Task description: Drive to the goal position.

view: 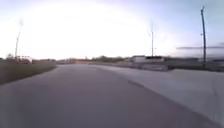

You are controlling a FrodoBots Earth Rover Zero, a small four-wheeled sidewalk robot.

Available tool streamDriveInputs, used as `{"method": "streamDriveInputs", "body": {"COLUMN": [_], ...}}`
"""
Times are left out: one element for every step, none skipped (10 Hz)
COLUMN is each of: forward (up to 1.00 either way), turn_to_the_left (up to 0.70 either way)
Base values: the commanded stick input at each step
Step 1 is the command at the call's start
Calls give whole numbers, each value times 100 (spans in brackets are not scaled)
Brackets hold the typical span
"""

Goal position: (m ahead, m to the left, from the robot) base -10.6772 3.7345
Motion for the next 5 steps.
{"method": "streamDriveInputs", "body": {"forward": [100, 100, 100, 100, 100], "turn_to_the_left": [1, 1, 1, 1, 1]}}
